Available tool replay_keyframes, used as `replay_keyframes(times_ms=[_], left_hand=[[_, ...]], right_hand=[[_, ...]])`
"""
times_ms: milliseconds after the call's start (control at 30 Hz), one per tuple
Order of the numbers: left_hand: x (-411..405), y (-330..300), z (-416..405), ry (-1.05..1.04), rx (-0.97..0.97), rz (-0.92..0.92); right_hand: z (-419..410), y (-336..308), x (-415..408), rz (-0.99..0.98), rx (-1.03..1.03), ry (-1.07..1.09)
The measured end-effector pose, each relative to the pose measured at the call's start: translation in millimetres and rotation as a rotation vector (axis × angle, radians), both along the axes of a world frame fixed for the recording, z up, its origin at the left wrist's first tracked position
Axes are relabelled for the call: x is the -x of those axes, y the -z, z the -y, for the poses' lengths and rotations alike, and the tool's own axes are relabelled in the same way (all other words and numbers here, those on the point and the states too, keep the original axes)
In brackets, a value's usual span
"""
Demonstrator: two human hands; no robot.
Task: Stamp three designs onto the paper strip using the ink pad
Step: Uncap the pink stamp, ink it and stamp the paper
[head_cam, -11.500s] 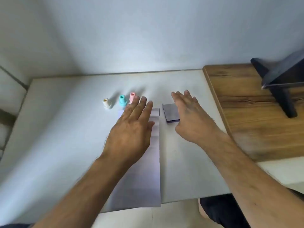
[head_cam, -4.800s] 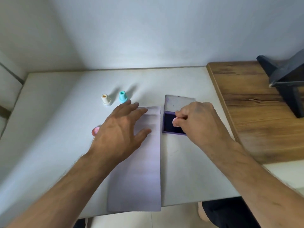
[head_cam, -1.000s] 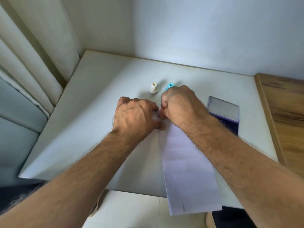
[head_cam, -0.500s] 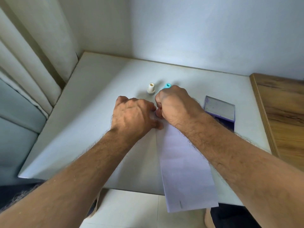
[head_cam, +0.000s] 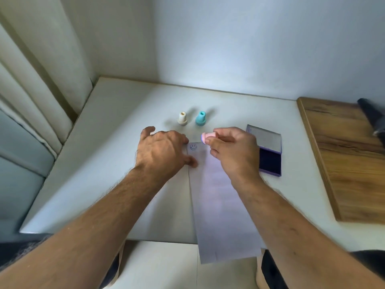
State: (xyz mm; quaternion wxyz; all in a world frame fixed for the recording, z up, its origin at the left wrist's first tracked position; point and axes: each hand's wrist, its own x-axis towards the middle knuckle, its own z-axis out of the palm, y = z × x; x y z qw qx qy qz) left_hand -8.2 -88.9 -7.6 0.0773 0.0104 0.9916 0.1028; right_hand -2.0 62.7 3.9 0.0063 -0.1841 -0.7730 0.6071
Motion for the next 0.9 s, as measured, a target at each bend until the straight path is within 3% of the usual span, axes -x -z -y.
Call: replay_keyframes(times_ms=[133,333,633,900], left_hand=[[-2.7,-10.0,1.7,-0.056,-0.092,-0.005],[-0.1,-22.0,14.5,-0.205,-0.164,0.022],[-2.5,-12.7,20.2,-0.106,-0.04,0.069],[11.5,-6.9,20.0,-0.095,-0.112,0.099]], right_hand=[[-11.6,-14.8,-16.0,0.1,0.344,0.098],[-14.9,-26.5,-31.5,0.188,0.599,0.168],[-12.5,-25.0,-27.0,0.275,0.759,0.088],[-16.6,-19.0,-3.4,0.312,0.802,0.049]])
